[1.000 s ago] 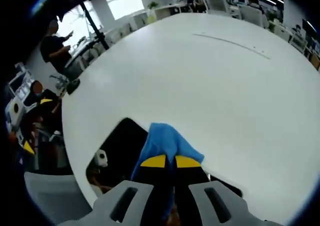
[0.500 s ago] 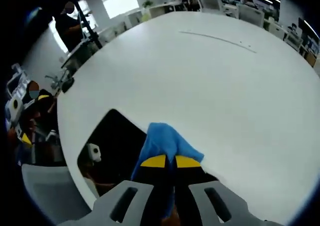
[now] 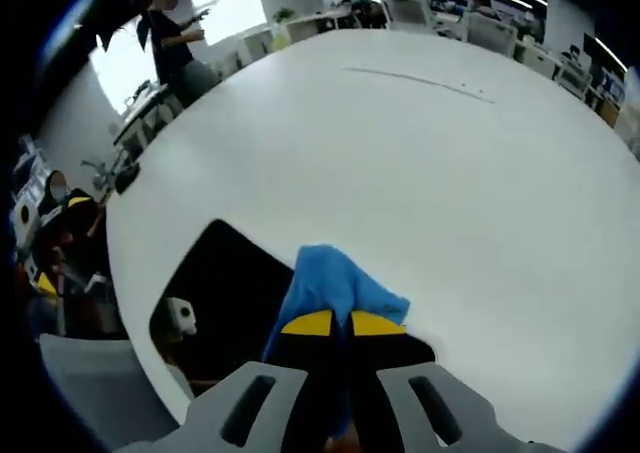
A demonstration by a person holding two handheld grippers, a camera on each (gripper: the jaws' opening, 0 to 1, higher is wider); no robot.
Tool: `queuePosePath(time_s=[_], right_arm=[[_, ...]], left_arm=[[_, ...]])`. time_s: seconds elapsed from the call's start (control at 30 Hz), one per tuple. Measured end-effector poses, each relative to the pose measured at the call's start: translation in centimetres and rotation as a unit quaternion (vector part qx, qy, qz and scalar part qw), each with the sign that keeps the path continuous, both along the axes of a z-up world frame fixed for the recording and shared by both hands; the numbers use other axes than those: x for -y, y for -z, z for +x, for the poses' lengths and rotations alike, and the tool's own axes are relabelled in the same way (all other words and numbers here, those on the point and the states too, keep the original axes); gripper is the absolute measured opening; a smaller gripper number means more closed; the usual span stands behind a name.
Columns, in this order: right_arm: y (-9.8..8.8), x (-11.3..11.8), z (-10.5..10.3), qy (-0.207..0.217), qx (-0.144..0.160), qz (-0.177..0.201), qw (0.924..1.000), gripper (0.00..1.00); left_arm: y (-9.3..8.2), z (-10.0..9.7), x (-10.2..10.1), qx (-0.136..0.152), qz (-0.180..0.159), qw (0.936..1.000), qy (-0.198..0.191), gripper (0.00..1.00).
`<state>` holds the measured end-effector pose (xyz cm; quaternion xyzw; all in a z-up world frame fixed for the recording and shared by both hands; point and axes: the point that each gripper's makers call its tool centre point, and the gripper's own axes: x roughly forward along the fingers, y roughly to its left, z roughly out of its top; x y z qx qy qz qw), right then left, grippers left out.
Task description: Wipe the mirror surface with the cleaning cloth until all visible marks leave the cleaned area.
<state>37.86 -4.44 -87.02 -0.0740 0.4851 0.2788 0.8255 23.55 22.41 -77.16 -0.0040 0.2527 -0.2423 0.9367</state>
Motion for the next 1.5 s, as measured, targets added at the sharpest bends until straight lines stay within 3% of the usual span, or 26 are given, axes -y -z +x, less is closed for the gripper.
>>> queuePosePath(time_s=[0.37, 0.67, 1.0, 1.5], right_arm=[[0.0, 0.2, -3.0, 0.004, 0.011, 0.004, 0.9999, 0.0], [0.0, 0.4, -6.9, 0.0, 0.002, 0.01, 0.9999, 0.0], [0.0, 0.6, -9.1, 0.002, -0.008, 0.022, 0.9997, 0.0], [0.0, 0.8, -13.0, -0.004, -0.03, 0.035, 0.9989, 0.0]], left_arm=[[-0.3, -0.3, -0.3, 0.005, 0.001, 1.0, -0.007, 1.0], [-0.2, -0.4, 0.0, 0.005, -0.001, 1.0, -0.004, 1.0], [-0.4, 0.7, 0.7, 0.007, 0.0, 0.9999, 0.01, 1.0], [0.1, 0.0, 0.6, -0.004, 0.006, 0.9999, 0.012, 1.0]])
